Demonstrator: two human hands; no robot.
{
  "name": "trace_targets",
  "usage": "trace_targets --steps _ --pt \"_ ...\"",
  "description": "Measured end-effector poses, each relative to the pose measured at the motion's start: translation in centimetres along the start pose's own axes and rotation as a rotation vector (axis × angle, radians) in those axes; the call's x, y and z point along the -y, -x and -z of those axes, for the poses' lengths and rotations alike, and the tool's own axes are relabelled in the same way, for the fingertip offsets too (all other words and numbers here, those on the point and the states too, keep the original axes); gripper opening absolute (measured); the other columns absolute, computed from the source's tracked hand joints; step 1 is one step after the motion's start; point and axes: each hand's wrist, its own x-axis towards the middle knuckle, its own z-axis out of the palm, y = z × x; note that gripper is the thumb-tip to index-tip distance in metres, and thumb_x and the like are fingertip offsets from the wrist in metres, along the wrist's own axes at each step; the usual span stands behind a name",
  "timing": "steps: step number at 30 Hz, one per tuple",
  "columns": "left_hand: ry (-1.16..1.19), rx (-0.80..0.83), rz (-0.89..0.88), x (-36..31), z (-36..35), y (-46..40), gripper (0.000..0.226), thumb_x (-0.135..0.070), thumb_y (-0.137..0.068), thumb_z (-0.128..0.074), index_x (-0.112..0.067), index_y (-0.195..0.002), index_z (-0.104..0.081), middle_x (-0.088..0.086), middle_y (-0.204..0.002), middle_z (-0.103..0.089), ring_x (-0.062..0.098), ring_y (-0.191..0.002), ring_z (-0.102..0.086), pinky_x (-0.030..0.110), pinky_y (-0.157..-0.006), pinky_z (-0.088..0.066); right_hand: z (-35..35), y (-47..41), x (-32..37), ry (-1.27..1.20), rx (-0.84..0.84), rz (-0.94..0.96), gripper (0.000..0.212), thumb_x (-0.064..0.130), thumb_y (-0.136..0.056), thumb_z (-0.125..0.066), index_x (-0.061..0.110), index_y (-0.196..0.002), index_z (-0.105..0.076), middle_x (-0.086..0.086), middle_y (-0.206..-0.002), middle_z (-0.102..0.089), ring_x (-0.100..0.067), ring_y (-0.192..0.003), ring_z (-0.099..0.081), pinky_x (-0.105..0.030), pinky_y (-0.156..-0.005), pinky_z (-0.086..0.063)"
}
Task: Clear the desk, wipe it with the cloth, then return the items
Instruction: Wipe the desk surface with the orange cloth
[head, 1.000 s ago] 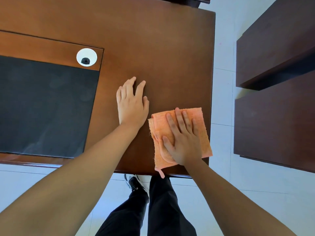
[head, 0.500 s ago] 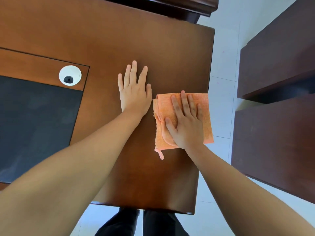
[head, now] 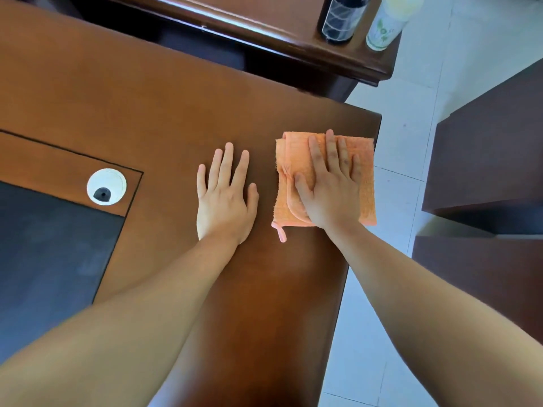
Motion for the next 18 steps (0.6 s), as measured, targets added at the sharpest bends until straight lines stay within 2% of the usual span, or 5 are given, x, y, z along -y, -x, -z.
trace_targets --steps 7,12,13,15,18 --pt "-0.004 -0.003 -0.008 0.2 -0.6 0.0 0.061 -0.043 -0.108 -0.027 -0.029 -0.167 -0.018 -0.001 -0.177 -0.008 0.018 -0.163 -0.002 0.052 -0.131 -0.009 0.4 -5.2 -0.4 -0.003 0.034 -0.001 0.074 0.067 -0.105 -0.019 0.030 -0.168 -0.021 -0.005 -0.177 -0.016 -0.032 -0.163 -0.015 -0.056 -0.130 -0.016" --pt "0.009 0.003 -0.003 0.2 -0.5 0.0 0.061 -0.042 -0.108 -0.028 -0.031 -0.167 -0.018 -0.003 -0.177 -0.007 0.017 -0.163 -0.001 0.051 -0.131 -0.008 1.7 -6.8 -0.2 -0.015 0.154 -0.014 0.075 0.068 -0.105 -0.018 0.032 -0.170 -0.012 -0.003 -0.179 -0.005 -0.029 -0.165 -0.005 -0.053 -0.132 -0.007" --pt "0.012 0.007 -0.003 0.2 -0.5 0.0 0.061 -0.042 -0.108 -0.028 -0.031 -0.167 -0.018 -0.003 -0.177 -0.006 0.016 -0.163 0.000 0.051 -0.131 -0.007 2.2 -6.9 -0.3 -0.041 0.174 -0.011 0.073 0.066 -0.105 -0.020 0.031 -0.169 -0.014 -0.002 -0.178 -0.007 -0.028 -0.165 -0.006 -0.053 -0.132 -0.006" --pt "0.011 0.016 0.000 0.1 -0.4 0.0 0.061 -0.042 -0.108 -0.027 -0.030 -0.167 -0.017 -0.003 -0.177 -0.005 0.016 -0.163 0.001 0.052 -0.131 -0.007 3.5 -7.7 -1.3 -0.106 0.165 0.013 0.067 0.057 -0.107 -0.024 0.026 -0.166 -0.027 -0.005 -0.174 -0.026 -0.030 -0.160 -0.023 -0.053 -0.130 -0.015" --pt "-0.004 0.022 0.001 0.1 -0.4 0.0 0.061 -0.043 -0.108 -0.026 -0.030 -0.167 -0.017 -0.002 -0.177 -0.005 0.017 -0.163 0.000 0.052 -0.131 -0.008 5.5 -10.4 -3.3 -0.057 0.153 0.047 0.059 0.038 -0.104 -0.044 0.017 -0.158 -0.044 -0.011 -0.154 -0.053 -0.037 -0.142 -0.047 -0.053 -0.122 -0.027"
